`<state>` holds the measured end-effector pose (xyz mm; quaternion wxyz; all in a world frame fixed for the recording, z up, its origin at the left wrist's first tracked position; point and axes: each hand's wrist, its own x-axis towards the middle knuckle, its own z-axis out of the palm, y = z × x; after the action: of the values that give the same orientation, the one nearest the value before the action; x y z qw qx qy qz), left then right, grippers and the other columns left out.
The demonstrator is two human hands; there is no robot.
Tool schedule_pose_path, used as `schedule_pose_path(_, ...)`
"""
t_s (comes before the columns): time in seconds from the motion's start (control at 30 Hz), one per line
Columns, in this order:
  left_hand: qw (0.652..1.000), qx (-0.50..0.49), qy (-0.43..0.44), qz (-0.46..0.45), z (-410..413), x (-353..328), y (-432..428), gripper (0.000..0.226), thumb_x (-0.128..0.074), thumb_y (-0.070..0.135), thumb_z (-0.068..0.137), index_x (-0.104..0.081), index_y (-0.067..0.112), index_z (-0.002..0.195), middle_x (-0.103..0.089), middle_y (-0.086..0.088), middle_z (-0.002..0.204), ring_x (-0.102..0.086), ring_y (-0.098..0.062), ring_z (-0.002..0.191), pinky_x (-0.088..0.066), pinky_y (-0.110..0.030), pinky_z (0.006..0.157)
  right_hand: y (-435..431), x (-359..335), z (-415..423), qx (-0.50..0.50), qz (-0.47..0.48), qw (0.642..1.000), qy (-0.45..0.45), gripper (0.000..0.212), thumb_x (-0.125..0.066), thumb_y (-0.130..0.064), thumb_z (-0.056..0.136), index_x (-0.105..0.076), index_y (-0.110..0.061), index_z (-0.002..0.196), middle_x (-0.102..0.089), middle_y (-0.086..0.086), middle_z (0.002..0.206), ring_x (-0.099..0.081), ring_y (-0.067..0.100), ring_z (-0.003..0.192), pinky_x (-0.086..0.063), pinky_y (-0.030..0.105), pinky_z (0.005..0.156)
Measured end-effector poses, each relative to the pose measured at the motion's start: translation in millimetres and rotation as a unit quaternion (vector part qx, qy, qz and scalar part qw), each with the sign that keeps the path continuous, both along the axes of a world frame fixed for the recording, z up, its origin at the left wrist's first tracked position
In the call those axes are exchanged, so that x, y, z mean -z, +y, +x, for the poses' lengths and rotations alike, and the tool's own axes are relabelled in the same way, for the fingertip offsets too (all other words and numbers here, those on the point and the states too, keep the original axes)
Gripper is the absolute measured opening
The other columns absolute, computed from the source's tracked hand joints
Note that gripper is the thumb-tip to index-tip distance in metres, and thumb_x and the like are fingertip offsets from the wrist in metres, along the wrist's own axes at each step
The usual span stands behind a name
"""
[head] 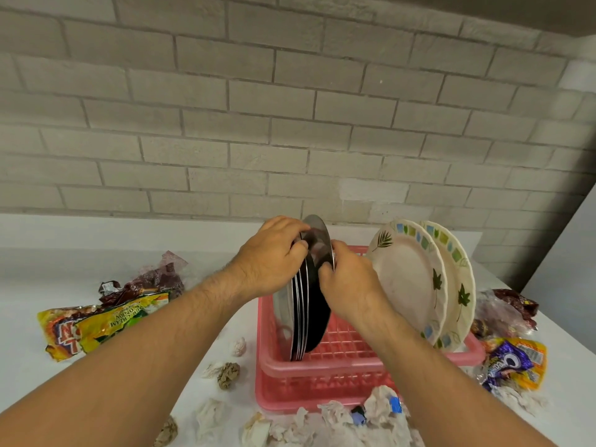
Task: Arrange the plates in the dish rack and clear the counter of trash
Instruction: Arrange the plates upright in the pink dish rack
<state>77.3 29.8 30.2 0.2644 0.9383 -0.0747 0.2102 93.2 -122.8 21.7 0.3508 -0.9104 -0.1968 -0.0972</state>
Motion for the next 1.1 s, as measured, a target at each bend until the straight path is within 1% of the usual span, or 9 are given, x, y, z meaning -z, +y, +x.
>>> schedule_pose_path(0.07,1.0,-0.007,0.002,0.01,-3,1,0,0.038,-0.035,0.025,0.099,-0.046,0.019,0.135,-0.042,0.005,0.143,-0.029,-0.008,0.134,-0.023,-0.029,0.115,1,-8,9,0.012,-0.01,1.0,0.013,0.025,-0.04,-0.021,0.099,-0.056,-0.02,0.118,-0.056,-0.007,0.078,-0.054,0.006,0.067,-0.044,0.022,0.054)
schedule_pose_path(0.17,0.999,-0.023,0.018,0.024,-8,2,-1,0.045,-0.031,0.03,0.101,-0.034,0.018,0.145,-0.026,0.004,0.155,-0.018,-0.01,0.142,-0.014,-0.026,0.112,-4,-22,22,0.027,-0.018,0.999,0.019,0.027,-0.04,-0.019,0.099,-0.058,-0.019,0.12,-0.062,-0.002,0.09,-0.06,0.012,0.077,-0.054,0.03,0.067)
schedule_pose_path(0.33,0.998,-0.026,0.007,0.054,-8,-1,1,0.043,-0.032,0.027,0.1,-0.04,0.012,0.14,-0.043,-0.001,0.143,-0.035,-0.012,0.131,-0.022,-0.022,0.108,-23,-52,27,0.046,-0.012,0.998,-0.04,0.022,-0.04,-0.018,0.099,-0.056,-0.018,0.113,-0.057,-0.005,0.08,-0.057,0.01,0.068,-0.046,0.024,0.053)
schedule_pose_path(0.5,0.998,-0.023,0.017,0.056,-8,0,0,0.044,-0.031,0.025,0.101,-0.038,0.012,0.142,-0.038,0.001,0.148,-0.029,-0.01,0.136,-0.017,-0.02,0.108,-46,-80,35,0.1,-0.037,0.985,-0.134,0.019,-0.036,-0.014,0.094,-0.052,-0.023,0.101,-0.05,-0.003,0.075,-0.047,0.018,0.066,-0.034,0.027,0.054)
schedule_pose_path(0.63,0.998,-0.022,0.022,0.052,-6,0,3,0.044,-0.031,0.024,0.1,-0.038,0.012,0.142,-0.037,0.002,0.148,-0.028,-0.009,0.137,-0.02,-0.023,0.111,-61,-71,33,0.135,-0.07,0.982,-0.112,0.029,-0.034,-0.014,0.093,-0.054,-0.014,0.113,-0.061,0.01,0.086,-0.056,0.032,0.077,-0.049,0.038,0.068)
schedule_pose_path(0.77,0.998,-0.026,0.031,0.048,-5,0,1,0.044,-0.031,0.025,0.1,-0.038,0.013,0.142,-0.037,0.003,0.148,-0.029,-0.009,0.136,-0.024,-0.027,0.112,-74,-46,31,0.151,-0.099,0.98,-0.085,0.031,-0.033,-0.016,0.095,-0.052,-0.017,0.119,-0.059,0.005,0.081,-0.055,0.024,0.068,-0.042,0.032,0.054)
schedule_pose_path(0.87,0.998,-0.03,0.033,0.042,-4,-2,1,0.044,-0.032,0.023,0.099,-0.039,0.014,0.141,-0.039,0.003,0.147,-0.03,-0.01,0.135,-0.027,-0.029,0.111,-76,-27,30,0.15,-0.112,0.978,-0.092,0.034,-0.034,-0.018,0.095,-0.05,-0.019,0.125,-0.064,0.006,0.085,-0.057,0.022,0.069,-0.047,0.032,0.056)
schedule_pose_path(0.93,0.998,-0.035,0.035,0.04,-3,-3,0,0.044,-0.033,0.023,0.098,-0.04,0.014,0.141,-0.04,0.004,0.146,-0.032,-0.01,0.134,-0.028,-0.03,0.11,-76,-16,27,0.144,-0.114,0.98,-0.079,0.035,-0.035,-0.014,0.097,-0.048,-0.016,0.129,-0.062,0.006,0.084,-0.054,0.018,0.064,-0.04,0.027,0.05)
schedule_pose_path(1.1,0.998,-0.042,0.033,0.039,-3,-3,0,0.044,-0.033,0.023,0.098,-0.042,0.015,0.14,-0.041,0.004,0.145,-0.033,-0.01,0.134,-0.029,-0.029,0.11,-76,5,16,0.133,-0.103,0.985,-0.042,0.037,-0.035,-0.014,0.097,-0.045,-0.017,0.132,-0.058,0.002,0.069,-0.055,0.02,0.062,-0.047,0.032,0.06)
